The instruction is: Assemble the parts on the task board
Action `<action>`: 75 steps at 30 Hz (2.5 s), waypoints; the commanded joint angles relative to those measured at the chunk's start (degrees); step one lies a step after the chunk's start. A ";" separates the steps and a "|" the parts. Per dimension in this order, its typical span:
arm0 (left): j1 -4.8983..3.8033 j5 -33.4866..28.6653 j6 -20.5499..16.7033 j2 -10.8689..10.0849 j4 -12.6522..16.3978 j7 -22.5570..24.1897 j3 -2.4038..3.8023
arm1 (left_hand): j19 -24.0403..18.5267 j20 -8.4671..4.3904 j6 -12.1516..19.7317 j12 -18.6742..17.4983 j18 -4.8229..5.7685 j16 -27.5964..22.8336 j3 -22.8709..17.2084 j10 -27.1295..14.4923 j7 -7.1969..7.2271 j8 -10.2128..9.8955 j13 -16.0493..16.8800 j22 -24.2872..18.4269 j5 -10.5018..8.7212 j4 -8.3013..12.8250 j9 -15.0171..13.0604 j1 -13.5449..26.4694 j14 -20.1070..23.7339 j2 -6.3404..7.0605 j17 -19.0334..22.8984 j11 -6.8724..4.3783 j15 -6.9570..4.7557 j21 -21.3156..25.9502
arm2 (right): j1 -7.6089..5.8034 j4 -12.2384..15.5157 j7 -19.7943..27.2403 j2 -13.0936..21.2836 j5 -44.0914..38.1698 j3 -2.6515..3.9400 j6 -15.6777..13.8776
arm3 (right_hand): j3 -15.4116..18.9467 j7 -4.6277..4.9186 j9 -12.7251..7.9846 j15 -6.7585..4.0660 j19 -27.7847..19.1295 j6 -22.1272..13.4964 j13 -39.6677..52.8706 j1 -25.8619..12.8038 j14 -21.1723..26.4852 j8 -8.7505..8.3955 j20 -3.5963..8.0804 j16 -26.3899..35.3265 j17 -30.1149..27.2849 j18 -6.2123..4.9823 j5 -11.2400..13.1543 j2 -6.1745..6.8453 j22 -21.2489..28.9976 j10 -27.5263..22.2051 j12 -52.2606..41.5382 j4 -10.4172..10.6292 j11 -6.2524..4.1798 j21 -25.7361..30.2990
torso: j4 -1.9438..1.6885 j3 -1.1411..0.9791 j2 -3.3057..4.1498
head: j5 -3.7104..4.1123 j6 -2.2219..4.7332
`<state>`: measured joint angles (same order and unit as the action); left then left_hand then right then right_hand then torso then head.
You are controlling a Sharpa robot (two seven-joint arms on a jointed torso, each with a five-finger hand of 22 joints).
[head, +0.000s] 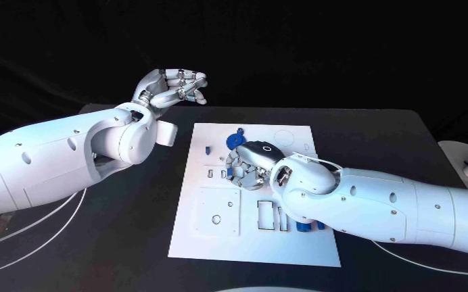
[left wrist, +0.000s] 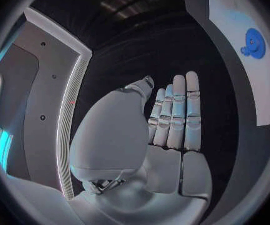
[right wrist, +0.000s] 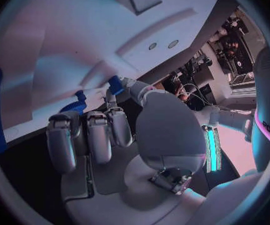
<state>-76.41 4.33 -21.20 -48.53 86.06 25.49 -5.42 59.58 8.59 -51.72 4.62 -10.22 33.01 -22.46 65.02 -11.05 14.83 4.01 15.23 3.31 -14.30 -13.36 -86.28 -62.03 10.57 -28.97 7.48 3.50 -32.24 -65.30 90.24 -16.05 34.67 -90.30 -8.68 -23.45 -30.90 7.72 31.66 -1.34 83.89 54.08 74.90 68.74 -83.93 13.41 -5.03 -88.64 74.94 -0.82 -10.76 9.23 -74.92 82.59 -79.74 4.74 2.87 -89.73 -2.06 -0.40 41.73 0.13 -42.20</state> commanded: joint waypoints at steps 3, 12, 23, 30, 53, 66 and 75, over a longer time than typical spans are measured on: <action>-0.02 -0.22 0.96 0.05 0.01 0.28 0.02 | -0.31 0.11 0.22 -0.20 -0.08 0.23 -0.29 0.46 0.02 -0.09 0.07 0.05 -0.31 -0.02 -0.05 -0.11 0.34 -0.06 -0.05 0.01 0.13 -0.21 | 0.14 0.00 -0.27 -0.01 -1.20 -0.09 0.73 | 0.20 0.04 -0.22 0.24 6.11 -0.80 5.65 -0.12 -5.12 -0.40 0.08 0.26 10.95 0.82 0.46 0.77 -15.08 -0.41 0.30 0.15 0.09 -0.27 | 0.02 -0.02 0.01 | 0.04 -0.01; -0.01 -0.22 0.94 0.00 -0.05 0.24 -0.02 | -0.31 0.11 0.22 -0.20 -0.08 0.23 -0.29 0.46 0.02 -0.09 0.07 0.05 -0.31 -0.02 -0.05 -0.11 0.34 -0.06 -0.05 0.01 0.13 -0.21 | 0.14 0.11 -0.14 -0.02 -1.53 -0.09 0.29 | 0.80 0.41 -0.37 0.57 6.11 -1.48 5.47 -0.85 -5.09 -0.82 -0.22 0.31 10.86 0.82 1.01 1.75 -15.08 -0.68 0.56 0.60 0.45 -0.27 | 0.01 -0.01 0.02 | 0.18 0.09; -0.01 -0.23 0.96 -0.03 -0.09 0.22 -0.03 | -0.39 0.12 0.25 -0.26 -0.08 0.23 -0.33 0.45 -0.01 -0.13 0.06 0.10 -0.31 -0.03 -0.07 -0.02 0.36 -0.04 -0.12 0.03 0.13 -0.30 | 0.14 0.10 -0.03 0.02 -1.90 -0.09 -0.30 | 2.37 0.75 -0.55 0.89 6.11 -2.54 5.06 -1.93 -5.02 -1.42 -0.56 0.45 10.60 0.82 0.99 2.94 -15.08 -1.21 1.11 1.55 0.80 -0.27 | 0.01 0.01 0.01 | 0.26 -0.02; 0.00 -0.23 0.96 -0.02 -0.20 0.23 -0.05 | -0.39 0.12 0.25 -0.26 -0.08 0.23 -0.33 0.45 -0.01 -0.13 0.06 0.10 -0.31 -0.03 -0.07 -0.02 0.36 -0.04 -0.12 0.03 0.13 -0.30 | 0.14 0.31 0.13 0.03 -2.24 -0.09 -1.02 | 4.11 0.93 -0.64 1.09 6.11 -3.55 4.88 -2.33 -5.03 -1.88 -0.78 0.44 10.69 0.82 3.04 3.45 -15.08 -1.54 1.38 2.65 1.01 -0.27 | -0.01 0.00 0.01 | 0.31 -0.02; 0.16 17.98 10.10 0.32 -2.46 -20.17 -0.37 | 5.40 -2.08 -2.45 8.83 -0.33 12.53 5.31 10.64 2.29 2.26 6.26 3.05 -0.32 -2.30 -2.33 13.38 -7.83 -1.57 -8.52 -3.05 -2.84 -6.59 | -5.15 5.37 25.35 9.81 28.92 0.55 -6.09 | 5.47 1.45 -0.86 1.34 3.93 -4.45 1.75 3.50 -3.82 -1.73 -1.03 2.66 6.39 -0.14 -0.28 0.56 -12.64 -4.88 5.17 3.58 1.36 2.97 | 0.40 0.22 -1.44 | 0.19 0.61; 0.06 44.81 26.38 4.47 -3.40 -46.43 -0.14 | 20.24 -5.79 -1.84 45.65 5.48 53.84 11.42 8.05 5.88 12.61 41.08 49.09 -0.30 -2.78 -13.58 21.93 -26.46 -6.43 -56.24 -6.38 -6.24 -44.50 | -10.43 3.40 28.33 22.08 48.47 0.58 -0.73 | 5.59 1.32 -0.56 1.27 3.86 -4.05 1.50 2.95 -3.88 -0.95 -0.97 2.69 6.50 -0.17 -1.69 0.87 -12.54 -4.96 5.39 3.72 1.28 3.14 | 1.13 0.11 -3.34 | -0.18 -0.05; -0.03 54.98 31.31 9.53 -4.34 -53.28 -0.49 | 21.84 -6.10 -1.51 54.88 6.40 55.62 15.01 8.92 6.48 15.85 50.94 54.98 -0.32 -2.61 -18.50 24.72 -27.30 -7.78 -58.92 -7.14 -6.68 -48.15 | -10.95 -0.40 29.87 23.23 53.71 0.52 -2.42 | 5.00 1.98 -0.19 1.57 -7.84 -7.60 -14.01 3.32 1.61 -0.60 -1.22 12.41 -8.00 -4.75 -1.79 1.52 0.94 -19.01 23.87 3.34 1.77 22.14 | 1.31 -0.37 -3.81 | -0.51 -0.82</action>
<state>-76.36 52.11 5.53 -39.46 81.87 -22.54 -5.91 81.00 2.36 -53.27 59.11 -4.81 88.26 -7.82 73.66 -5.00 30.43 54.53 69.91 3.07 -16.91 -31.63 -62.11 -83.95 3.01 -74.95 0.33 -2.87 -80.19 -76.20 90.11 11.47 58.02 -41.12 -8.15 -26.07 -25.66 9.63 31.46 0.24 76.66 46.76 61.74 71.96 -82.47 12.63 -6.23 -76.75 67.63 -5.25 -12.54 10.60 -73.54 64.49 -56.99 8.00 4.61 -68.64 -0.81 -0.56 38.14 -0.30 -42.82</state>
